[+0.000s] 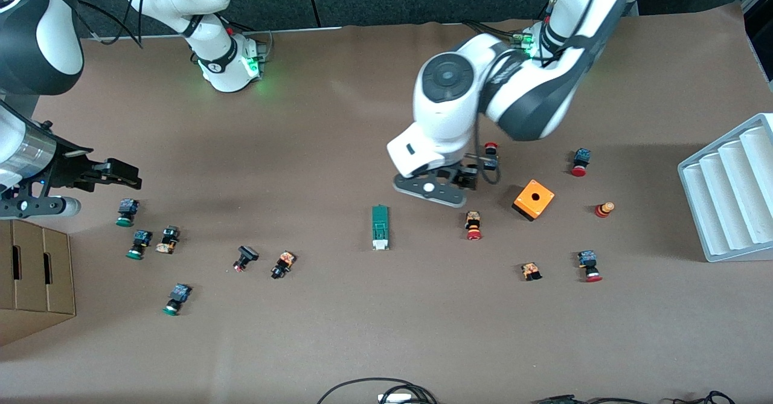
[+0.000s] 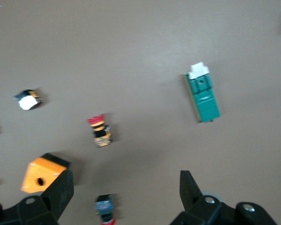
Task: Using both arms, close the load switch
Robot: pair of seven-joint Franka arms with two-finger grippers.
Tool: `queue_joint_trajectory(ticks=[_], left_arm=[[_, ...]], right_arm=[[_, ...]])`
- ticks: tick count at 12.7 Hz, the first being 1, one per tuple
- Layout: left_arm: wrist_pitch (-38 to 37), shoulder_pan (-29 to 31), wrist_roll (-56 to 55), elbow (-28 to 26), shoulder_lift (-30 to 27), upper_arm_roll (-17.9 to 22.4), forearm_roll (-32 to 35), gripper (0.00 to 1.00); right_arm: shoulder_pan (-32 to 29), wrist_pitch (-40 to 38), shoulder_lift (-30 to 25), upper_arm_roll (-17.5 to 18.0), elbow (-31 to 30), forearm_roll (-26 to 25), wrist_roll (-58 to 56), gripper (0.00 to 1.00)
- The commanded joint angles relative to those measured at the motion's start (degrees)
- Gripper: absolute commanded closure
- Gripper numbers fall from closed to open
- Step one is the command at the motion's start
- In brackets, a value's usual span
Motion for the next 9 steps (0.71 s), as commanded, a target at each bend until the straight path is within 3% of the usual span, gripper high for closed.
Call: queue_joint_trajectory(ticks=[1,4,6,9], left_arm=[[-1.72,4.13,4.24,-0.94,-4.7,-0.38,-1.34,0.0],[-2.94,8.19,6.87,-3.12,-11.01,1.45,-3.35,0.0],[-3.3,8.28,11.78,-7.25,-15.94,7.94,-8.51,0.0],[-3.3,8.37,24.17,-8.32,-18.15,19.11,-17.23,0.0]], right_arm=[[0.1,-0.79,0.5,0.21,1.04,-0.16,0.84,0.0],[0.01,-0.7,0.94,0.21,1.04,-0.25,0.84,0.0],[0.19,-0.79,0.94,0.21,1.04,-0.25,1.02,0.0],[0.19,-0.61,1.02,0.21,1.04,-0.34,1.37,0.0]])
